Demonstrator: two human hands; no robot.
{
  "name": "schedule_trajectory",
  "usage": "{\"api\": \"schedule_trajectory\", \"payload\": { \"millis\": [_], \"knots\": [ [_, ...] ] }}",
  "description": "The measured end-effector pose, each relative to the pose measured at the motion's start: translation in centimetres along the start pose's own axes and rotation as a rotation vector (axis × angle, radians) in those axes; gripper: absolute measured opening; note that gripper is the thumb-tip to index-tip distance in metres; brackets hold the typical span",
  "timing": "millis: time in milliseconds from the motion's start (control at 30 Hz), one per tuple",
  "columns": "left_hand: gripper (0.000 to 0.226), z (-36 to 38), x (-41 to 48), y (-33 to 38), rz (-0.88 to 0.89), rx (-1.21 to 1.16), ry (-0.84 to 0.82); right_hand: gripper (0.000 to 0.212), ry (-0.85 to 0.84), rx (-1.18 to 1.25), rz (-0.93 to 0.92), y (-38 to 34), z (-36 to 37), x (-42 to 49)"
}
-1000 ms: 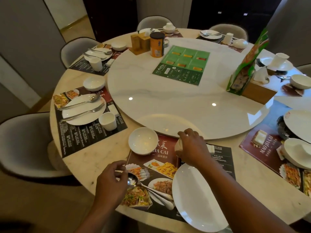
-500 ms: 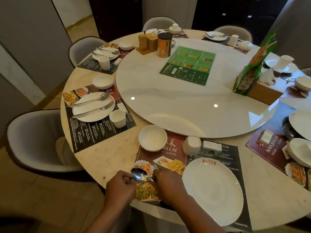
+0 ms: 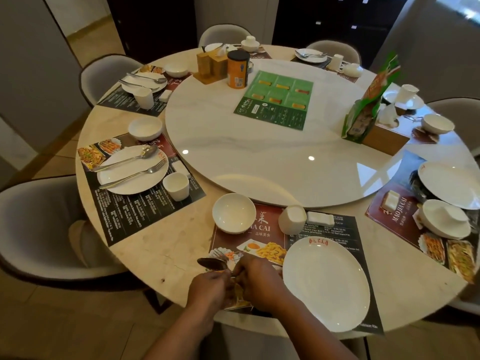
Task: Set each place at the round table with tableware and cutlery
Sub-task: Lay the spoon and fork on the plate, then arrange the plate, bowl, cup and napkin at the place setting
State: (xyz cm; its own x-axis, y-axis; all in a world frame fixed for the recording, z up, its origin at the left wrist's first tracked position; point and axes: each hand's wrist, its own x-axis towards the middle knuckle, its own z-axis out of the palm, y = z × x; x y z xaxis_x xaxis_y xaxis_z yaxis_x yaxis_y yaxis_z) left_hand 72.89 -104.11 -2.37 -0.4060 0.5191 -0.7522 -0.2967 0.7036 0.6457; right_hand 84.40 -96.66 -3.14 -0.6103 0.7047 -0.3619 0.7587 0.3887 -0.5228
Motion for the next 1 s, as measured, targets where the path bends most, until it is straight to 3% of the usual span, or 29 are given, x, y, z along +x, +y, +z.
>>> {"api": "schedule_trajectory", "payload": {
  "millis": [133, 233, 333, 533, 667, 767, 1000],
  "knots": [
    [0.013, -0.9, 0.3, 0.1, -0.041, -0.116, -0.059, 0.018, 0.026, 0.154, 0.051, -1.0, 0.7, -0.7],
    [0.014, -1.5, 0.6, 0.3, -0.002, -0.094, -0.004, 0.009, 0.109, 0.220, 0.104, -1.1, 0.8, -0.9],
    [0.016, -2.6, 1.2, 0.8, 0.070, -0.037, 0.090, 0.008, 0.203, 0.042, 0.135, -0.1, 1.1, -0.5],
    [0.017, -3.7, 1.8, 1.6, 0.096, 0.014, 0.057, 0.026, 0.135, -0.153, 0.145, 0.0, 1.8, -0.6],
    [0.017, -3.2, 0.8, 2.4, 0.104, 0.046, 0.001, 0.036, 0.145, 0.016, 0.194, -0.2, 1.6, -0.9],
    [0.010, -2.1, -0.2, 3.3, 0.129, 0.119, -0.053, 0.025, 0.194, 0.220, 0.237, 0.1, 0.2, -2.3],
    [0.010, 4.6, -1.7, 4.2, 0.257, 0.328, -0.239, 0.027, 0.376, 0.421, 0.569, 7.9, -4.4, -7.9]
  ]
}}
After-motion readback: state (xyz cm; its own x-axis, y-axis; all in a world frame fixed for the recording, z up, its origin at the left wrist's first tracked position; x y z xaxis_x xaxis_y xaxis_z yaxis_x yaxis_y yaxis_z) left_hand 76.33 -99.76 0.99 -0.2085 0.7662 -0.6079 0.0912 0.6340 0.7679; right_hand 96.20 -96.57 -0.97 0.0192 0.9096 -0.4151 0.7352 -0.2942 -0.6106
